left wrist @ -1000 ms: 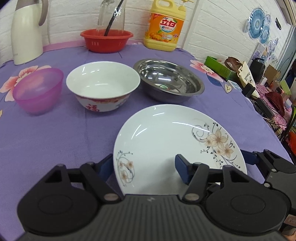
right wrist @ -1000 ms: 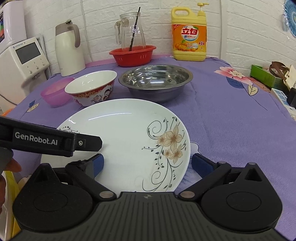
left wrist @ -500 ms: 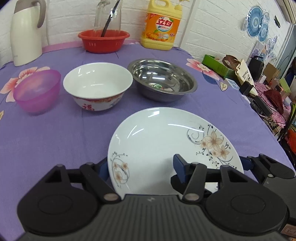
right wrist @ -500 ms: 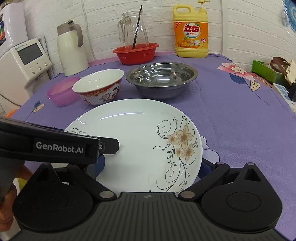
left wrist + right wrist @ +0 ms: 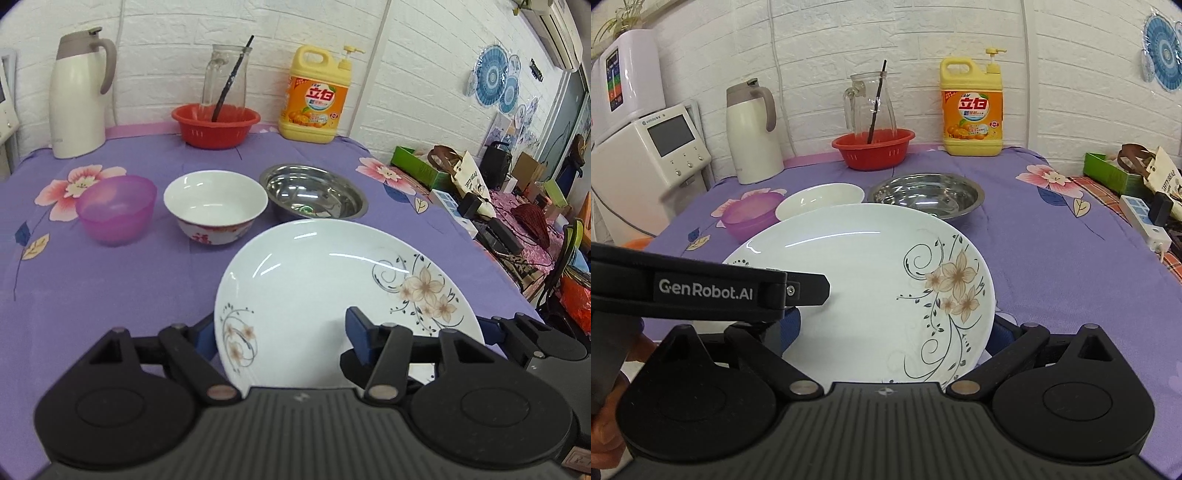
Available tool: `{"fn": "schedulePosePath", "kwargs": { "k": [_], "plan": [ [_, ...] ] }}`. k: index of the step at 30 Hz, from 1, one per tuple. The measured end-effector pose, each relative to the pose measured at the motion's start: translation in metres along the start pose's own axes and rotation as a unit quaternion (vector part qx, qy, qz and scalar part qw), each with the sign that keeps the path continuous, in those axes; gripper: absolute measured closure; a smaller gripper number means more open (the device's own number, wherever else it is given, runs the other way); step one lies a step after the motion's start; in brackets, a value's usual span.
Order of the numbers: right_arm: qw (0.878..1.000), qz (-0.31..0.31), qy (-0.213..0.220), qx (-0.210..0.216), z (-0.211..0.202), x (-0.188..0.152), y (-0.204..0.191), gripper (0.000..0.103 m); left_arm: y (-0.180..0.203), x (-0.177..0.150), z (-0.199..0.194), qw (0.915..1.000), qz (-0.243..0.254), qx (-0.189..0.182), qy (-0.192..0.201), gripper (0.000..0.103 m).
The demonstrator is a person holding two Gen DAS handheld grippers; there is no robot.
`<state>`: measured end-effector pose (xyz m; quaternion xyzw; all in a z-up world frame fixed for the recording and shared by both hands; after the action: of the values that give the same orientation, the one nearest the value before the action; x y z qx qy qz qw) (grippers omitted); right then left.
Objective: Organize plates and bowls
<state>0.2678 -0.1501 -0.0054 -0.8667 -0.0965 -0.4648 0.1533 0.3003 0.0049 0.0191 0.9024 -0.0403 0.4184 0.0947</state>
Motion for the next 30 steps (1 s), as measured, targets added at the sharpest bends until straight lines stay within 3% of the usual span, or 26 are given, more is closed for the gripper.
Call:
{"fn": "schedulePosePath", "kwargs": {
  "k": [8,13,20,30],
  "plan": [
    [0.998,-0.018,0.005,0.052,-0.025,-0.024,-0.059,0.000,-0.037,-0.041,-0.069,0.9978,-0.017,0.055,0.033,0.043],
    [0.995,-0.035,-0.011,0.088,-0.029,-0.043,-0.100,0.000,-0.070,-0.076,-0.098,0.9950,-0.046,0.083,0.031,0.043],
    [0.992,-0.066,-0.034,0.104,-0.028,-0.062,-0.134,0.000,-0.096,-0.115,-0.114,0.9925,-0.084,0.086,0.019,0.043],
    [0.991,-0.085,-0.042,0.099,-0.029,-0.077,-0.146,0.000,-0.104,-0.130,-0.113,0.9927,-0.088,0.080,0.021,0.042]
  ]
}}
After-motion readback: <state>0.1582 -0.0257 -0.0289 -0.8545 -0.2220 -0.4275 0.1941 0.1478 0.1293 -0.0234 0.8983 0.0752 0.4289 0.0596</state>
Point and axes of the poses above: each gripper's, at about its wrist camera, not at the fingertips, and z roughly the way its jaws point, y to its right, x to its top, the point moved 1 cm from there along z, roughly the way its jaws point, and after that the axes turned 7 degrees about x, right-handed, at the moved point
